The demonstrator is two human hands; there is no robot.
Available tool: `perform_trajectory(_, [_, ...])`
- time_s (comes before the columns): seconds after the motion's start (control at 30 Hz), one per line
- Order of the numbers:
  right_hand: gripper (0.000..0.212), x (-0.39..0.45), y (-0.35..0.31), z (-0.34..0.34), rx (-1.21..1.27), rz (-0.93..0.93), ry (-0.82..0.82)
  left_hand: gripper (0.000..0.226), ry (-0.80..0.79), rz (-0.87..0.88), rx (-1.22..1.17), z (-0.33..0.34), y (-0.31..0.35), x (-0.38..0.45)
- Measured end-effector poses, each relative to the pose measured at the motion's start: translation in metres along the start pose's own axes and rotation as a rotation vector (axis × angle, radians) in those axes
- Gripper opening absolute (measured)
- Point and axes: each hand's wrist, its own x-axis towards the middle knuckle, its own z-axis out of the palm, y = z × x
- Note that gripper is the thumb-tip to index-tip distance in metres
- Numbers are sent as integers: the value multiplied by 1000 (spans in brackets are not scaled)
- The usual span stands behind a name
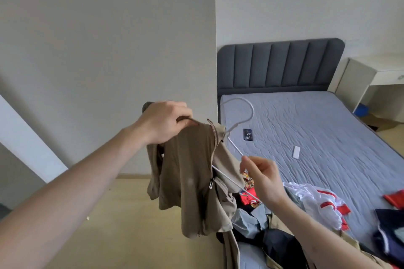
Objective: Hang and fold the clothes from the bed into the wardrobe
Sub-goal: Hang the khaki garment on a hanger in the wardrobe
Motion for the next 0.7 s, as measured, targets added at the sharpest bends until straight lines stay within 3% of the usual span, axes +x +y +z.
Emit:
perform_trajectory(0.1, [27, 10, -3, -23, -52, -56, 116, 34, 76, 1, -40, -3, -6, 3])
perform_trajectory(0.17, [34, 18, 6, -45, 0, -37, 277, 43, 138, -14, -94, -6, -9, 3])
perform_trajectory(0.27, [36, 24, 41, -68, 216, 192, 572, 39, 228, -56, -116, -15, -12, 6])
perform_trajectory(0.3, [33, 24, 55, -69, 256, 308, 589, 36, 254, -65, -121, -18, -12, 7])
perform_trajectory(0.37, [24, 22, 84, -58, 220, 495, 452, 32, 289, -82, -138, -25, -12, 9])
perform_trajectory(0.43, [14, 25, 99, -39, 129, 570, 204, 29, 309, -88, -147, -32, -10, 12])
perform_trajectory(0.57, [30, 44, 94, 11, 96, 576, -232, 30, 313, -64, -172, -45, -4, 17])
perform_trajectory(0.63, [44, 54, 86, 31, 95, 621, -337, 32, 317, -62, -182, -50, -1, 17])
perform_trajectory(0.7, [41, 61, 85, 43, 76, 629, -358, 33, 323, -70, -199, -53, -1, 15])
